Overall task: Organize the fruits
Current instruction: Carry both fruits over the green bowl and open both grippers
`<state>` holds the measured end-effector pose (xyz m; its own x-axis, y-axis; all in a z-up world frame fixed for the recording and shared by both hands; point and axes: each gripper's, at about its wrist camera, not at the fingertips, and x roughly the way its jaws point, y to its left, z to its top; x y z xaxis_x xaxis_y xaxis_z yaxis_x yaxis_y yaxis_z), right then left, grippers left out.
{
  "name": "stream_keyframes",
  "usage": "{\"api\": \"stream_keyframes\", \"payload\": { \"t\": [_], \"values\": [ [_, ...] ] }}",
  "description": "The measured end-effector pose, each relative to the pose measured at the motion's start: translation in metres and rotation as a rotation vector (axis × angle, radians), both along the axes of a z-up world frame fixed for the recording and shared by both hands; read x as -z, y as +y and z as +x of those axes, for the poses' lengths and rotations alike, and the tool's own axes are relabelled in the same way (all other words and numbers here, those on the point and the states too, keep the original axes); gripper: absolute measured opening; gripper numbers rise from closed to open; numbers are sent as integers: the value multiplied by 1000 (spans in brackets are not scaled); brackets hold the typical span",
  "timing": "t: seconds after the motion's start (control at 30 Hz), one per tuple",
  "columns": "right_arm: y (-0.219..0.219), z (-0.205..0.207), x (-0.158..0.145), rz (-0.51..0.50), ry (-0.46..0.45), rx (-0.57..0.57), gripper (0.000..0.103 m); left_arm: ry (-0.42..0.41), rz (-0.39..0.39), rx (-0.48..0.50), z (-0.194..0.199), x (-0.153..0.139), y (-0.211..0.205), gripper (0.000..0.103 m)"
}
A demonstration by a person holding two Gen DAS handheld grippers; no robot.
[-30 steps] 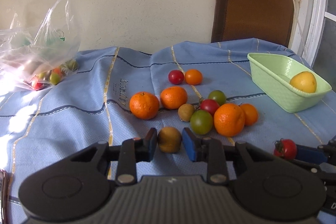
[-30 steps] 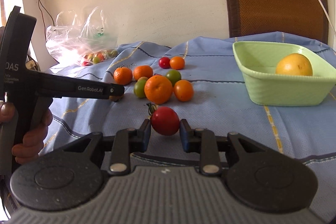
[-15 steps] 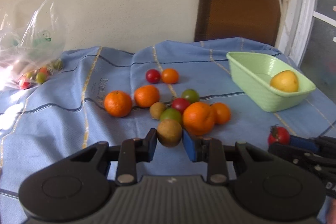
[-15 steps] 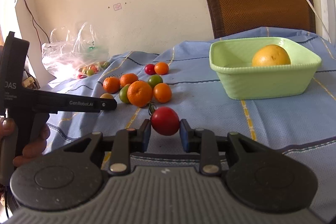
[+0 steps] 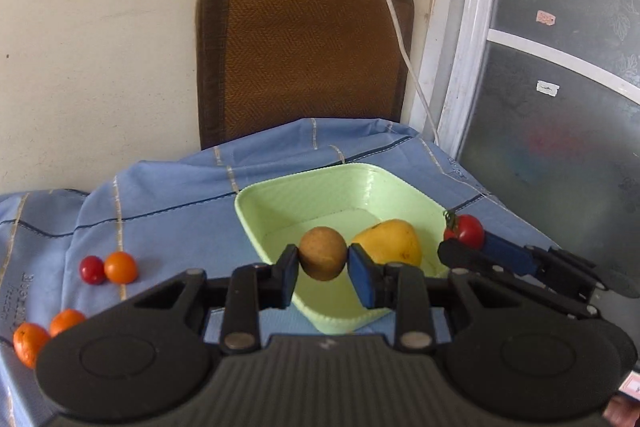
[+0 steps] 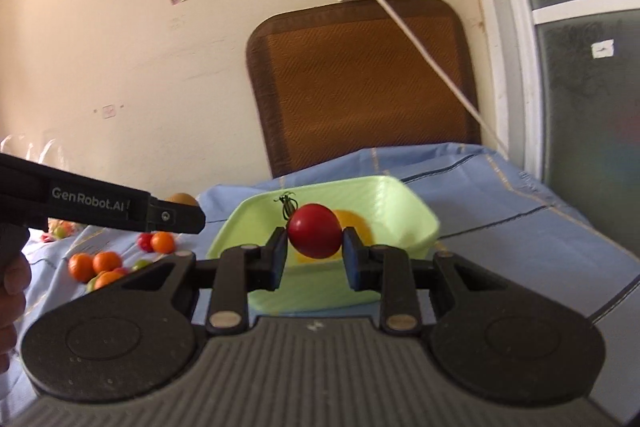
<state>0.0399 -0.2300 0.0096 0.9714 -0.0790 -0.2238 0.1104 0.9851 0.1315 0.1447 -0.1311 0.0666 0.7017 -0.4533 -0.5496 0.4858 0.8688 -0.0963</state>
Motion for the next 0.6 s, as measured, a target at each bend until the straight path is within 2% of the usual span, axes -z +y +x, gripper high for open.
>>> {"api": "stream_keyframes", "payload": {
  "t": [0.17, 0.3, 0.33, 0.37, 0.47, 0.6],
  "values": [
    [-24, 20, 5, -38, 41, 48, 33, 42, 18, -4, 18, 12, -18, 28],
    [-27, 23, 11, -39, 32, 55, 35, 58, 36, -13, 18, 20, -20, 32],
    [-26, 22, 11, -38, 27, 54, 36, 58, 37, -14, 17, 19, -19, 32],
    [-26, 22, 10, -35, 22, 54, 41, 57, 35, -15, 15, 18, -17, 32],
    [-31, 17, 10, -1, -2, 66, 44, 37, 11, -26, 5, 7, 0, 32],
    [-37, 7, 9, 28, -37, 96, 44, -35, -60, -116, -16, -17, 63, 32]
  ]
}}
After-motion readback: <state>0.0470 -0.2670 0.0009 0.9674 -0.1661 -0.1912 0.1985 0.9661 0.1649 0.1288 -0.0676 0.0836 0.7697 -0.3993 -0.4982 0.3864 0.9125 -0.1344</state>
